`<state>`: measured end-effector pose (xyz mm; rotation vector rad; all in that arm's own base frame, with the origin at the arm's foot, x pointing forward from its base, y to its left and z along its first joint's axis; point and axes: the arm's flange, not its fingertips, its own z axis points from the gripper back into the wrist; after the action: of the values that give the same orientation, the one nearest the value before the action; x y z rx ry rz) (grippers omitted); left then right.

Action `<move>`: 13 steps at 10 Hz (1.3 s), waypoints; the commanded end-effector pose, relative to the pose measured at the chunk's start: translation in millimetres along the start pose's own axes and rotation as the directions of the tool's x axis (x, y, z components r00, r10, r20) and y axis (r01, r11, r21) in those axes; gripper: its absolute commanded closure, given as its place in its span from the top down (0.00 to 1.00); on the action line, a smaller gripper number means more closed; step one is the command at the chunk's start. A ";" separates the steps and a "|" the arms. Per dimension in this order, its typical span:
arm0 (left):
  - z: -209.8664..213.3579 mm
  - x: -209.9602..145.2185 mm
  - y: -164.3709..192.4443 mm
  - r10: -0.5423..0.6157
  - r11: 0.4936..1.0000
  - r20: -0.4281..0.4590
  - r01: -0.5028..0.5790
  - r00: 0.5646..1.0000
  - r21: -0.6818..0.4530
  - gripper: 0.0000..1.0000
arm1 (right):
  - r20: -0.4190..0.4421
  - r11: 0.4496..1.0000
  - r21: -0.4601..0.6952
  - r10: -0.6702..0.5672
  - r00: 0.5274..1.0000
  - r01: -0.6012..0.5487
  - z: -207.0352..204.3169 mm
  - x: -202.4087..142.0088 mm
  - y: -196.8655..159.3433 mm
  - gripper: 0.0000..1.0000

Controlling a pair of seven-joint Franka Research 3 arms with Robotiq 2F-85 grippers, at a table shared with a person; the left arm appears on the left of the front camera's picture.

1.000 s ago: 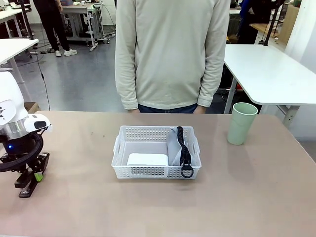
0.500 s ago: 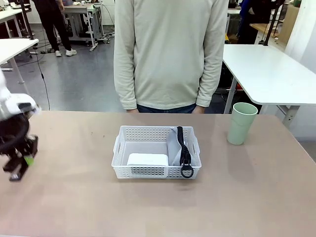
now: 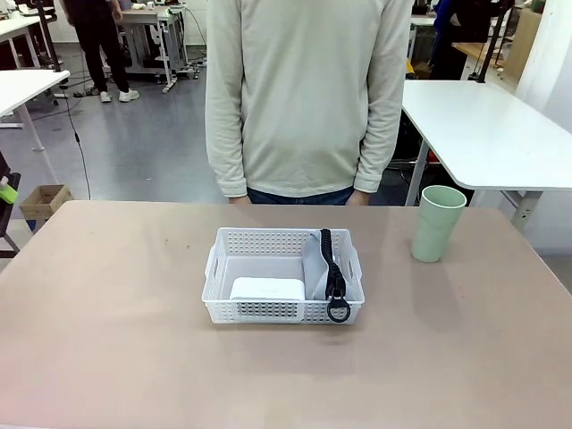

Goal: Efficiently arrange items inside the basket to fit them all.
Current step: Pick up the Stapler and place it inside the Organizing basket.

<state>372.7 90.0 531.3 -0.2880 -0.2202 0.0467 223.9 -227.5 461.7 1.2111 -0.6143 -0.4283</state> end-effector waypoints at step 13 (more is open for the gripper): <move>-50.5 140.4 -276.7 -0.868 0.483 -0.086 0.871 0.490 0.089 0.36 | 0.012 0.999 0.023 0.027 1.000 -0.028 -0.7 1.1 -0.1 1.00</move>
<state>517.0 -184.8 591.2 -0.0302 -0.3117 -0.9098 223.8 -227.6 461.9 1.2108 -0.6148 -0.4279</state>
